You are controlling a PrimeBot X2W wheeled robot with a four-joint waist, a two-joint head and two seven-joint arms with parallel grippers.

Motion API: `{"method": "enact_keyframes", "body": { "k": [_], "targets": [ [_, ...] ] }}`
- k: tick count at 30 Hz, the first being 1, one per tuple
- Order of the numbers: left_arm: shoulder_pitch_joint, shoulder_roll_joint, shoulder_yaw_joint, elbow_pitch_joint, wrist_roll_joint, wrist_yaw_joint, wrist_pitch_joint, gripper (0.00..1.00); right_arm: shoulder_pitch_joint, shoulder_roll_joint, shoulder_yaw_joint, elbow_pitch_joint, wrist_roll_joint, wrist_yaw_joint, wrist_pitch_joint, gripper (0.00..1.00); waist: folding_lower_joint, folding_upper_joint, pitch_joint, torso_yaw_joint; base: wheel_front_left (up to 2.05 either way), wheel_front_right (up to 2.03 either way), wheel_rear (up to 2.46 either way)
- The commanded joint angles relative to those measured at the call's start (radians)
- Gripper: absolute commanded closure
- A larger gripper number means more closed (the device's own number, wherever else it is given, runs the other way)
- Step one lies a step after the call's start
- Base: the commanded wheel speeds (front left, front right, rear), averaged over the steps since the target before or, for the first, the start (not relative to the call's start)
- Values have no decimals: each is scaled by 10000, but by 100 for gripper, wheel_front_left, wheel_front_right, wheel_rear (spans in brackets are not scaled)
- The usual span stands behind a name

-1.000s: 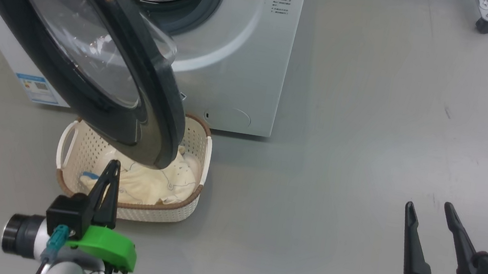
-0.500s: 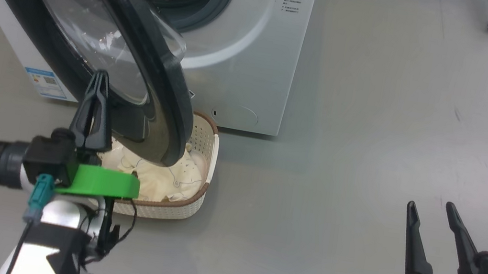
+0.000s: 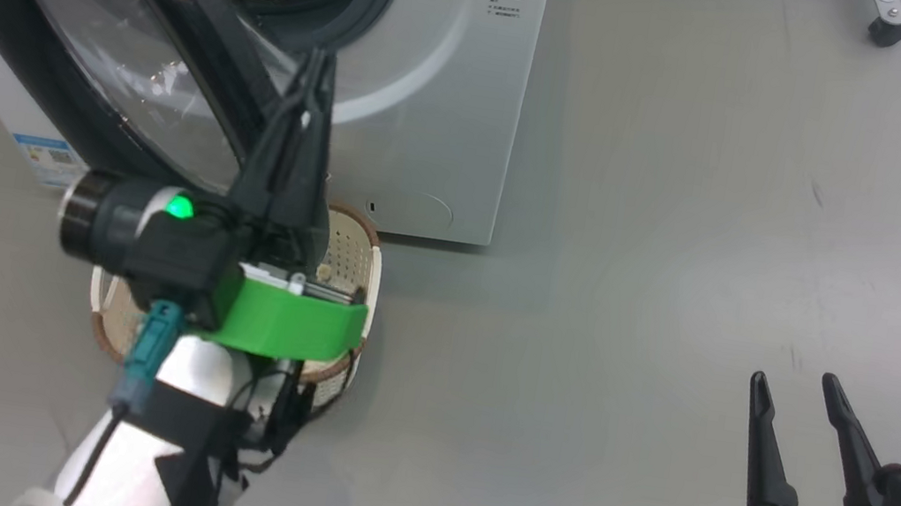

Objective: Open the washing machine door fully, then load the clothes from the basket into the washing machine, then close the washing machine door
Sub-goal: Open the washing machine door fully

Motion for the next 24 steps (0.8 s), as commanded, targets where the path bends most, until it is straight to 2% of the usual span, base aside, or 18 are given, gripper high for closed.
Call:
{"method": "enact_keyframes", "body": {
  "k": [1, 6, 12, 20, 24],
  "targets": [
    [-441, 73, 59, -301, -150, -62, 123, 100, -384, -82, 214, -270, 74, 39, -1, 0, -1, 0, 6, -76, 0, 0, 0],
    [-441, 7, -1020, 408, -937, -107, 324, 100, -399, -82, 314, -221, 145, 39, 10, 0, -1, 0, 39, -256, 0, 0, 0],
    [-667, -2, -1930, 2069, -1917, 304, 278, 100, -459, -82, 400, -140, 184, 39, 16, 0, -1, 0, 76, -465, 0, 0, 0],
    [-1392, -3, -1919, 4249, -2550, 879, 82, 100, -522, -81, 397, -99, 195, 39, 56, 0, -1, 0, 168, -637, 0, 0, 0],
    [-1744, -4, -1755, 5067, -2774, 1000, -78, 100, -542, -81, 406, -39, 212, 39, 100, 0, -1, 0, 197, -677, 0, 0, 0]
  ]
}}
